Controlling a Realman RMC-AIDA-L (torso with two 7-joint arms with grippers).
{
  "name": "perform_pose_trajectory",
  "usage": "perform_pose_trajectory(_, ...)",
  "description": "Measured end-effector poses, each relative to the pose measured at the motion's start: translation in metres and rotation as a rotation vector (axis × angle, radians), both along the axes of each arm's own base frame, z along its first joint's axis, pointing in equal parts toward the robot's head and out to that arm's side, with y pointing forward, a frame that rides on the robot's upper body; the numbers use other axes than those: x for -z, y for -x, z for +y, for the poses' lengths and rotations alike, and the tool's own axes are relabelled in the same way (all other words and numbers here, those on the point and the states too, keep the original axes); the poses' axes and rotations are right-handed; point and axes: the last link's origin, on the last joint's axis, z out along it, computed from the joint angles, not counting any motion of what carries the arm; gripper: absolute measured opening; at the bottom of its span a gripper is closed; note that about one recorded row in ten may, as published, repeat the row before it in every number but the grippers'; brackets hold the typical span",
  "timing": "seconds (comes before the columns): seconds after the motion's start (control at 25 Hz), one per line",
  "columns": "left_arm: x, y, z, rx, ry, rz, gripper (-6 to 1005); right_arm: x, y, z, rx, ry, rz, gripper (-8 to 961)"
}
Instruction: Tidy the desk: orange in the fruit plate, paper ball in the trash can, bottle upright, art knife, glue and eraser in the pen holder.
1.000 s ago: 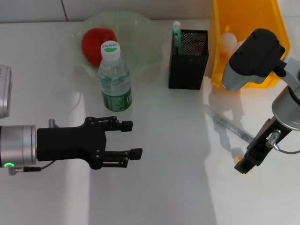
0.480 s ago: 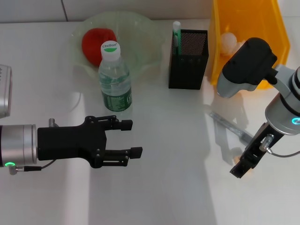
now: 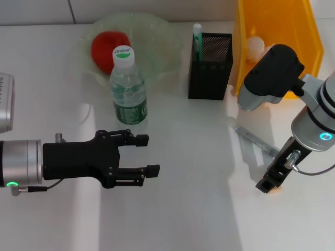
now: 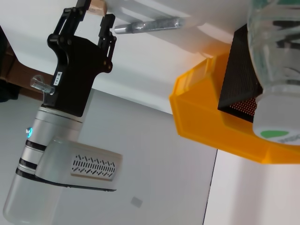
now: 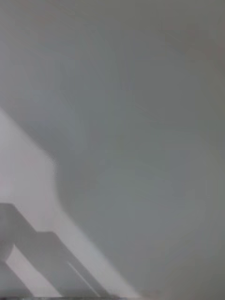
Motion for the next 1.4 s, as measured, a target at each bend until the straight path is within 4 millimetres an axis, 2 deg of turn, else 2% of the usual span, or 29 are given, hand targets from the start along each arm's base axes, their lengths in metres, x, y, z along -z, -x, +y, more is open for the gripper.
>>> perform_pose_trajectory(0.08, 0.0, 0.0001, -0.0001, 0.0, 0.0, 0.0, 783, 0.0002, 0.0, -0.0001, 0.001, 0.001, 0.001, 557)
perform_pose_trajectory(0.84, 0.002, 0.002, -0.0008, -0.011, 0.0, 0.002, 783, 0.0025, -0.0025, -0.0006, 0.011, 0.007, -0.002, 485)
perform_pose_trajectory(1.04, 0.002, 0.002, -0.0006, -0.012, 0.0, 0.002, 783, 0.0023, -0.0016, -0.0004, 0.008, 0.005, -0.001, 266)
perform_pose_trajectory(1.4, 0.0019, 0.002, -0.0005, -0.012, 0.001, 0.002, 783, 0.0005, 0.0003, 0.0005, 0.003, -0.005, 0.004, 254)
